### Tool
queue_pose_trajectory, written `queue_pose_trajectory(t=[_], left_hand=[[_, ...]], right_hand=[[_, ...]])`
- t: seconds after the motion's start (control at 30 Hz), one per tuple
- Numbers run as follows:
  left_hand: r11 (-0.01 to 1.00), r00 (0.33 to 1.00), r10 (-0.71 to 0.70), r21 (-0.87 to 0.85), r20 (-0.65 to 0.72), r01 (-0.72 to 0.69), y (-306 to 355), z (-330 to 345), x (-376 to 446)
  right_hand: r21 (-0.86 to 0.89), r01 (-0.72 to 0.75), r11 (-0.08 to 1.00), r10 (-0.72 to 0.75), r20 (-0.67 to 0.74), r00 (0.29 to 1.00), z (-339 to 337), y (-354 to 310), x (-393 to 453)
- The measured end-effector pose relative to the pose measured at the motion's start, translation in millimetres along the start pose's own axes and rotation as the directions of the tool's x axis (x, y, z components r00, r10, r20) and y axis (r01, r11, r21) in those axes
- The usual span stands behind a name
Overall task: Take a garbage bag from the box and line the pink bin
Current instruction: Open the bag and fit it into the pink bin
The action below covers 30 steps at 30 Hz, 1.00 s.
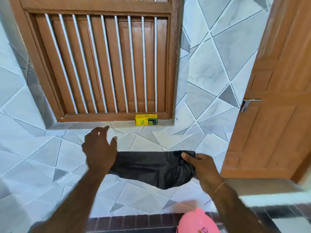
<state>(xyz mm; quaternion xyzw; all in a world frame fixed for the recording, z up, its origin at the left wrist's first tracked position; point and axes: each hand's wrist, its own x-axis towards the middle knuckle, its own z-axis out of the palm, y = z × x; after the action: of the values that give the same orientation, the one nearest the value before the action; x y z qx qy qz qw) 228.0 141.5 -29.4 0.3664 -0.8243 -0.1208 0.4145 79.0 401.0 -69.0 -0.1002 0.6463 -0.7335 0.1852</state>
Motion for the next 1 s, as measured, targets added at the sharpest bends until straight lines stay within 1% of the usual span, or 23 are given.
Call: queue_pose_trajectory(t=[0.03,0.07,0.1,0.13,0.17,0.2,0.23,0.3,0.37,0.43,0.5,0.57,0.63,0.67,0.7,0.73,0.8,0.83,0.87,0.9,0.93,0.97,1.0], left_hand=[[0.983,0.996,0.072,-0.170,0.053,-0.062,18,-10,-26],[0.934,0.978,0.123,-0.352,0.169,-0.057,36,-17,-50],[0.874,0.928,0.182,-0.486,0.325,-0.001,53,-26,-73],[0.822,0.852,0.246,-0.565,0.462,0.069,69,-30,-92],[0.794,0.766,0.306,-0.596,0.566,0.123,82,-31,-108],[0.776,0.697,0.344,-0.608,0.629,0.166,89,-30,-124],[0.771,0.686,0.334,-0.606,0.646,0.195,92,-27,-133],[0.746,0.747,0.224,-0.603,0.626,0.281,91,-27,-143],[0.694,0.750,0.153,-0.610,0.644,0.382,88,-29,-149],[0.698,0.748,0.134,-0.598,0.650,0.394,91,-31,-151],[0.673,0.743,0.110,-0.599,0.660,0.433,99,-32,-156],[0.591,0.733,0.049,-0.611,0.679,0.526,111,-33,-160],[0.492,0.718,-0.061,-0.605,0.693,0.626,117,-28,-161],[0.416,0.702,-0.133,-0.603,0.700,0.681,116,-25,-160],[0.318,0.674,-0.220,-0.601,0.706,0.733,117,-21,-162],[0.200,0.628,-0.300,-0.596,0.718,0.777,118,-17,-163],[-0.017,0.547,-0.384,-0.598,0.744,0.802,126,-11,-168],[-0.067,0.538,-0.376,-0.601,0.755,0.797,132,-9,-170],[-0.053,0.552,-0.350,-0.604,0.757,0.795,139,-5,-173],[0.013,0.577,-0.309,-0.603,0.756,0.798,145,-4,-175],[0.118,0.609,-0.262,-0.601,0.749,0.790,151,-4,-176],[0.225,0.637,-0.206,-0.598,0.743,0.769,156,-5,-176],[0.311,0.661,-0.149,-0.599,0.736,0.737,160,-7,-176]], right_hand=[[0.012,0.030,0.999,-0.030,-0.027,0.999,5,3,-13],[0.014,0.044,0.999,-0.044,-0.052,0.998,12,4,-24],[0.009,0.057,0.998,-0.056,-0.084,0.995,17,5,-37],[-0.003,0.067,0.998,-0.067,-0.083,0.994,22,6,-49],[-0.024,0.074,0.997,-0.075,-0.052,0.996,25,7,-58],[-0.052,0.078,0.996,-0.078,0.004,0.997,27,6,-71],[-0.065,0.067,0.996,-0.063,0.074,0.995,28,5,-81],[-0.033,0.055,0.998,-0.049,0.159,0.986,24,5,-99],[-0.054,0.088,0.995,-0.083,0.103,0.991,16,3,-112],[-0.096,0.116,0.989,-0.114,0.022,0.993,11,0,-117],[-0.071,0.081,0.994,-0.081,0.010,0.997,1,-3,-119],[0.004,0.023,1.000,-0.024,0.030,0.999,-16,-7,-119],[0.057,-0.007,0.998,0.006,0.019,1.000,-37,-12,-116],[0.071,-0.018,0.997,0.018,-0.001,1.000,-47,-13,-113],[0.077,-0.029,0.997,0.032,-0.028,0.999,-59,-13,-110],[0.080,-0.042,0.996,0.047,-0.062,0.997,-67,-11,-108],[0.008,-0.075,0.997,0.075,-0.135,0.988,-83,-3,-102],[-0.106,-0.078,0.991,0.058,-0.181,0.982,-88,3,-101],[-0.327,-0.059,0.943,-0.017,-0.223,0.975,-91,10,-101],[-0.596,0.004,0.803,-0.171,-0.224,0.959,-93,16,-101],[-0.765,0.130,0.631,-0.355,-0.136,0.925,-95,19,-102],[-0.800,0.273,0.534,-0.477,-0.018,0.879,-95,16,-104],[-0.752,0.372,0.545,-0.485,0.079,0.871,-92,9,-106]])
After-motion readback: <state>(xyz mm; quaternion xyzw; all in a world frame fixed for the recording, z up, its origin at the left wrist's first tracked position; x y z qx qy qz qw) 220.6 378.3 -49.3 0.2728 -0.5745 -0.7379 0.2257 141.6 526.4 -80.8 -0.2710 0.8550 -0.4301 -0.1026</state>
